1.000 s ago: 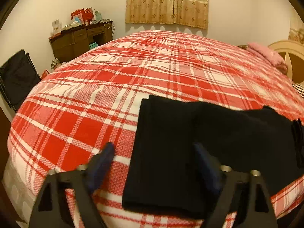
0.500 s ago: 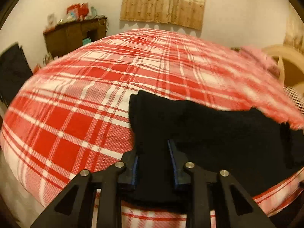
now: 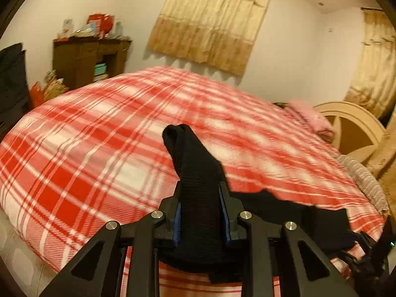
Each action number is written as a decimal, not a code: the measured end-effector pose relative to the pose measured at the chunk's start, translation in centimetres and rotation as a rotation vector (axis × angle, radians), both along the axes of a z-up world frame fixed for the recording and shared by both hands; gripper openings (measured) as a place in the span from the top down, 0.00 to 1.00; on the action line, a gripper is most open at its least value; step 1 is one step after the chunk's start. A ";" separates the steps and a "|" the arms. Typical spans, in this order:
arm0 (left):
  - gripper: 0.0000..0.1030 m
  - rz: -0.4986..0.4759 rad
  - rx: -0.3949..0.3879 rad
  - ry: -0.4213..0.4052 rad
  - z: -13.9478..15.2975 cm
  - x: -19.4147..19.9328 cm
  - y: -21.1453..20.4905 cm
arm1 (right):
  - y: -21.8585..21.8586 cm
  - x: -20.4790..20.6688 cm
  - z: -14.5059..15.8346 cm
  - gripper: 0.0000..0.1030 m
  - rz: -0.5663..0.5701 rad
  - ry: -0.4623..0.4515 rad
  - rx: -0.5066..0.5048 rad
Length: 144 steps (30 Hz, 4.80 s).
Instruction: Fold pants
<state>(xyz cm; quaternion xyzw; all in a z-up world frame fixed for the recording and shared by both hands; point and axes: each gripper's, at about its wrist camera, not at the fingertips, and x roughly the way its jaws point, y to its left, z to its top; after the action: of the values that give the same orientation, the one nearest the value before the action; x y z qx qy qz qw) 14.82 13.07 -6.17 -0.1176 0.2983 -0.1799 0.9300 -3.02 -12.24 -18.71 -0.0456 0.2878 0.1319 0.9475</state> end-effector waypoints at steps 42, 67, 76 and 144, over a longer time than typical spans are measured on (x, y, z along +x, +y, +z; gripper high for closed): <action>0.99 -0.690 0.068 -0.030 3.3 -4.8 -32.7 | -20.0 -0.7 2.8 0.15 -0.557 -0.010 0.345; 0.31 -0.196 0.212 0.011 -4.8 -0.4 -19.0 | -11.9 3.0 0.1 0.13 -0.200 0.257 0.429; 0.13 -0.118 0.133 -0.020 -4.8 -0.4 -16.8 | -10.6 4.5 -0.5 0.41 -0.199 0.286 0.387; 0.13 -0.180 0.370 0.014 -7.3 0.1 -23.1 | -10.2 0.5 -0.4 0.38 -0.124 0.245 0.258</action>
<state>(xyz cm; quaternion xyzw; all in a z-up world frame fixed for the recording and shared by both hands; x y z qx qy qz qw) 14.93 -10.04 -13.46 0.0810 0.3418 -0.2036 0.9139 -2.53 -22.44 -19.15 0.1107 0.3840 0.1135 0.9096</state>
